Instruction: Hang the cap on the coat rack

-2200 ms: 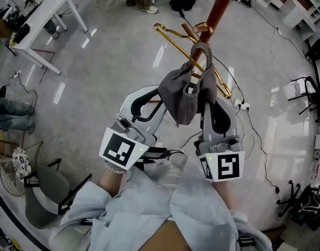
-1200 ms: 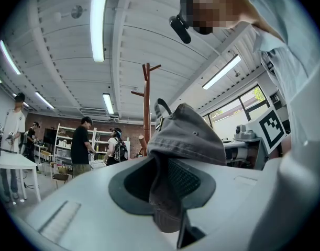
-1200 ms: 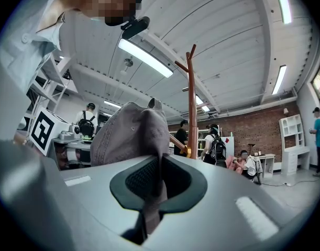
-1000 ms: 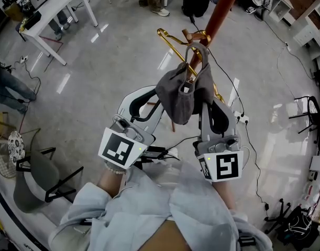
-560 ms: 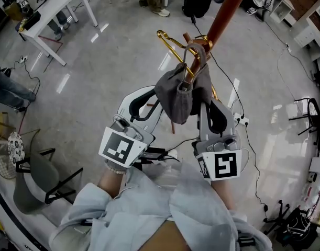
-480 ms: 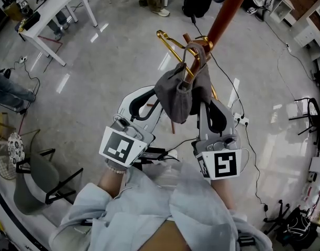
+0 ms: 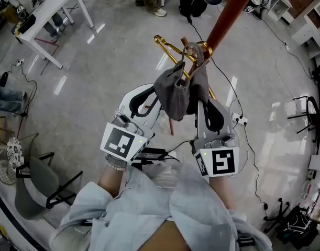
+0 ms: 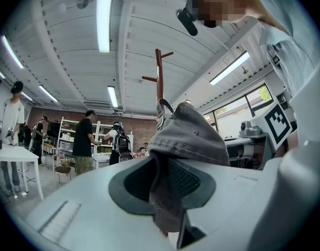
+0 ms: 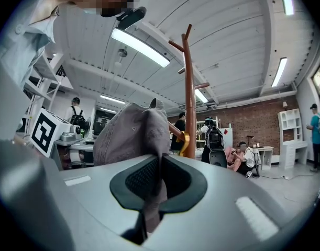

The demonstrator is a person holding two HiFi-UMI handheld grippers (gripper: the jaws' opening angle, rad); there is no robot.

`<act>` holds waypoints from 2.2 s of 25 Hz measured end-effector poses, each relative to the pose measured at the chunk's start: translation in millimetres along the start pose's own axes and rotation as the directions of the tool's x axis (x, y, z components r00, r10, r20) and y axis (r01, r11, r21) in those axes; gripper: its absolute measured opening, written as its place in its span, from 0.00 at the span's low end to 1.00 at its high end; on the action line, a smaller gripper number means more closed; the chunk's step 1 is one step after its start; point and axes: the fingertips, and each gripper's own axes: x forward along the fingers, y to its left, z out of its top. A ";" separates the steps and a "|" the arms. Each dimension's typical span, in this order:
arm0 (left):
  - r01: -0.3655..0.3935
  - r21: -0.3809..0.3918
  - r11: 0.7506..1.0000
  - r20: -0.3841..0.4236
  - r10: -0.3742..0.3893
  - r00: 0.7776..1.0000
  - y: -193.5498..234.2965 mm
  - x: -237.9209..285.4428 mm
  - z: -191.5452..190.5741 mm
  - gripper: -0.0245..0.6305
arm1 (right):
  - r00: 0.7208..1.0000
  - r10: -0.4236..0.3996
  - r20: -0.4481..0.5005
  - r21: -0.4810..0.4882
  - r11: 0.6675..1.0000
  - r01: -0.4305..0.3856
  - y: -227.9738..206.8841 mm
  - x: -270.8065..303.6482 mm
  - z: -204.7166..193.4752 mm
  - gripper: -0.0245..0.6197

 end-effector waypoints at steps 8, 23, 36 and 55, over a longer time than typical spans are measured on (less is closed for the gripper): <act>0.000 -0.023 1.000 -0.013 0.000 1.000 3.6 15.5 -11.1 0.15 | 1.000 -0.012 -0.025 -0.005 1.000 0.012 -11.6 8.4 -7.8 0.06; 0.039 -0.044 0.998 -0.059 -0.041 0.997 7.1 41.4 -32.3 0.15 | 0.995 -0.059 -0.083 0.027 0.998 0.061 -29.1 16.4 -29.0 0.06; 0.058 -0.058 0.997 -0.110 -0.064 0.992 5.6 52.9 -57.6 0.15 | 0.985 -0.094 -0.143 0.025 0.995 0.099 -37.5 19.1 -53.9 0.06; 0.041 -0.061 0.997 -0.152 -0.050 0.987 8.3 54.5 -72.9 0.15 | 0.979 -0.105 -0.177 0.016 0.994 0.110 -39.1 23.1 -73.6 0.06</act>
